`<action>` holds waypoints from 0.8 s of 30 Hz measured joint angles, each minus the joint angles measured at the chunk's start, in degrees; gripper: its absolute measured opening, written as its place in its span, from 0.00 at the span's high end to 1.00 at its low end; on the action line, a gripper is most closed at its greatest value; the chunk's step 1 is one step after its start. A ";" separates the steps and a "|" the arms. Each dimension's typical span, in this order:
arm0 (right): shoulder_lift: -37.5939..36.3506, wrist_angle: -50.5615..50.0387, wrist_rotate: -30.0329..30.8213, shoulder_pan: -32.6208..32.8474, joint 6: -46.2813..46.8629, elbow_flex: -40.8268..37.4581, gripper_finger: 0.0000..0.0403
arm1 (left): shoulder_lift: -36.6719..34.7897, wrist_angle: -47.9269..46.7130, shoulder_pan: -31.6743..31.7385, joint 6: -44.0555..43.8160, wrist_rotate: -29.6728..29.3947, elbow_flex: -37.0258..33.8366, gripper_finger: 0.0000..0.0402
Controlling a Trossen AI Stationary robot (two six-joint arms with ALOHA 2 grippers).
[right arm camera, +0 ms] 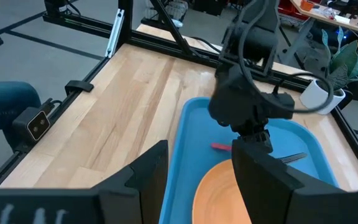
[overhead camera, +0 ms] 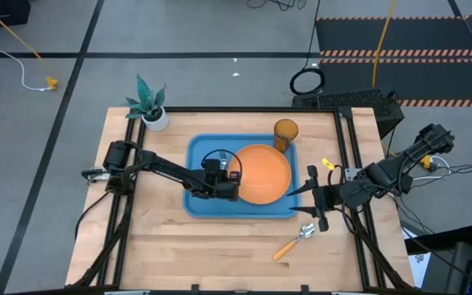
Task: Pick and place plate/cup/fork/spoon on tray
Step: Put the red fork on the blue tray to the left side of the yellow plate
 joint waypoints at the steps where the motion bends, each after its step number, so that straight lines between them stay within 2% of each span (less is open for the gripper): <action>1: 0.00 -0.02 0.00 0.00 0.00 0.00 0.58 | 0.38 0.07 0.49 -0.12 1.30 -0.02 0.91; 4: 0.00 -0.01 0.00 0.00 0.00 0.00 0.58 | 0.82 1.04 1.44 0.40 3.76 0.00 0.91; 14: 0.00 0.00 0.00 -0.02 0.00 0.00 0.58 | 0.80 0.83 2.00 -0.46 3.07 0.00 0.85; 24: 0.00 -0.02 0.00 -0.02 0.00 0.00 0.58 | 0.80 0.94 1.96 -0.41 3.01 0.00 0.85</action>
